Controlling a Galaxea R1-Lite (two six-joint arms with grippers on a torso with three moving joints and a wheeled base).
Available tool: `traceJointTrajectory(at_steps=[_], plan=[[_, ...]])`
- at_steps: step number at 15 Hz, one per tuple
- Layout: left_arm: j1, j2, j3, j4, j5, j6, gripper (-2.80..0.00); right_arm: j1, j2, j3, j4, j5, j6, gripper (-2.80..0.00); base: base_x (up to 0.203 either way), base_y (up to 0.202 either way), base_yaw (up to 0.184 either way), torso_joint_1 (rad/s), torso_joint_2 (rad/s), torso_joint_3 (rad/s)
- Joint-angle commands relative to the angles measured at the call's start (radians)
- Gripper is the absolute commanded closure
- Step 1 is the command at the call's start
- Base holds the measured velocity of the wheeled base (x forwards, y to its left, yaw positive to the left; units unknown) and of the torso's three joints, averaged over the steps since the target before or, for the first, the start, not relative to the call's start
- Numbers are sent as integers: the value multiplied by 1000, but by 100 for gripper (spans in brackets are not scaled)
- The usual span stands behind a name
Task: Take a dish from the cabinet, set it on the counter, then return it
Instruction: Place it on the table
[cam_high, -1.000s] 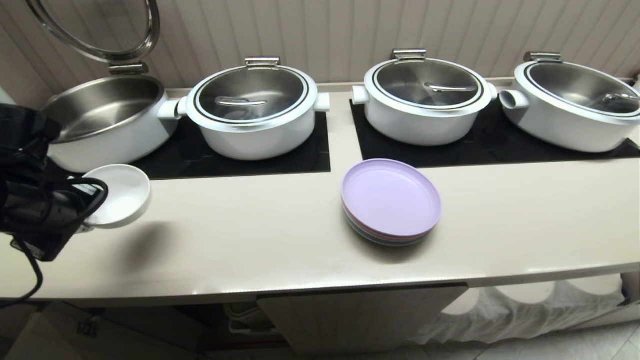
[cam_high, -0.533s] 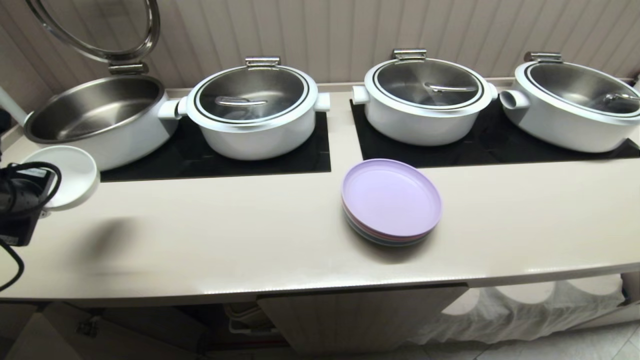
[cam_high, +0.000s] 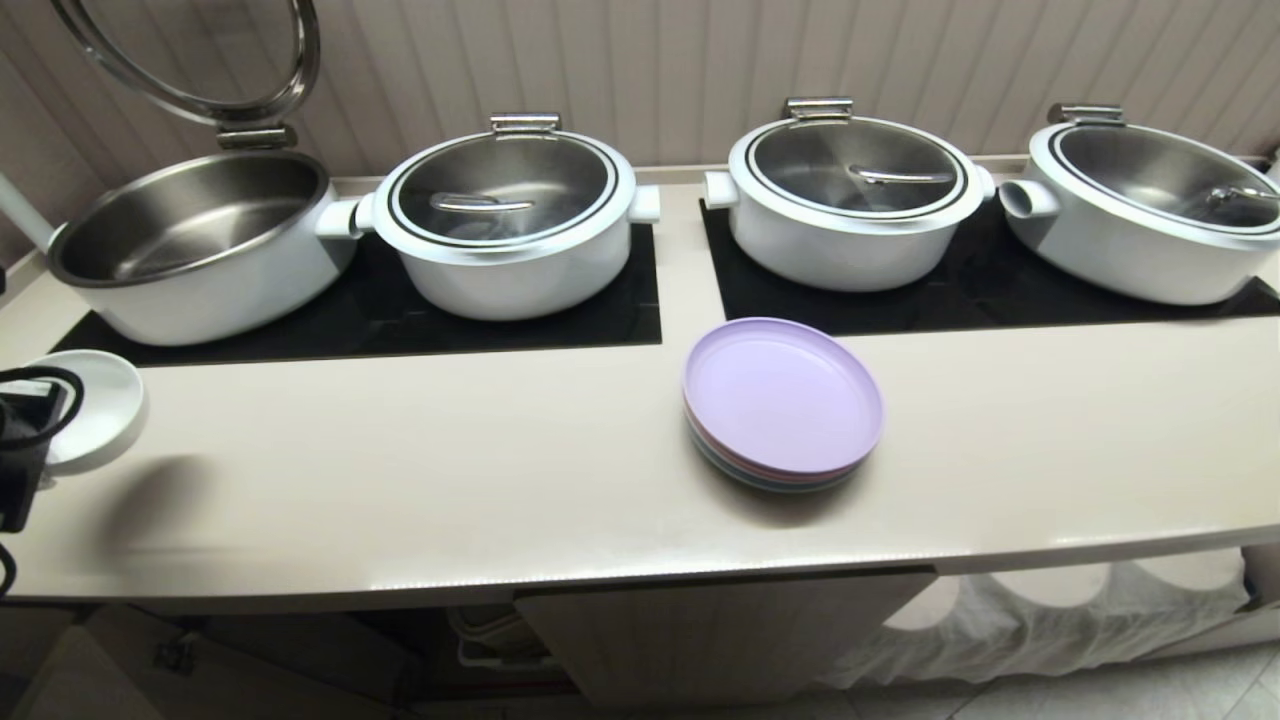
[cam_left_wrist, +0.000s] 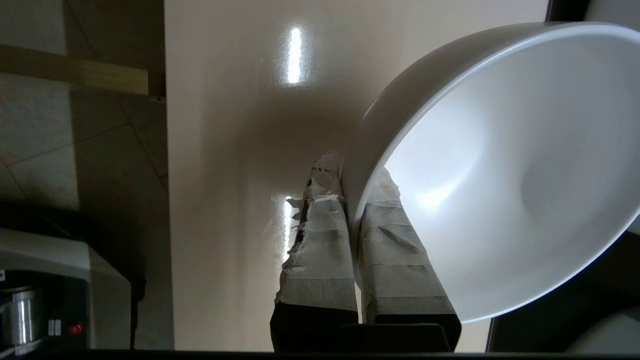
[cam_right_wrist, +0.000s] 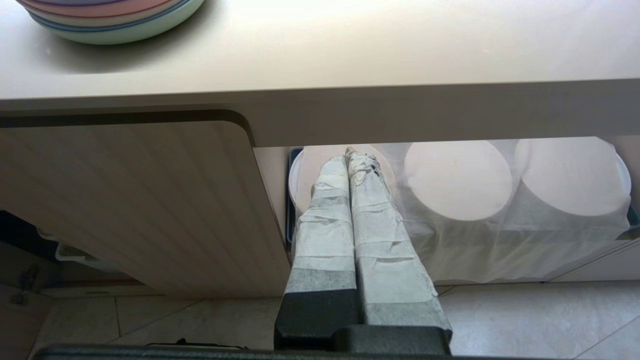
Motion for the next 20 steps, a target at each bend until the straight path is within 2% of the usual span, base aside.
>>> traceJointTrajectory(at_steps=[1,4,6,15,20], plan=[[-3,44,-57,60,-15,-61,0,0,0,0,0,0,0,0,0,0,0,0,0,0],[-5,90,-135,114,-79,-141,0,0,0,0,0,0,0,0,0,0,0,0,0,0],[9,123,-171,132,-95,-179,0,0,0,0,0,0,0,0,0,0,0,0,0,0],[64,218,-314,149,-91,-434,0,0,0,0,0,0,0,0,0,0,0,0,0,0],[38,287,-457,319,-89,-526,0,0,0,0,0,0,0,0,0,0,0,0,0,0]])
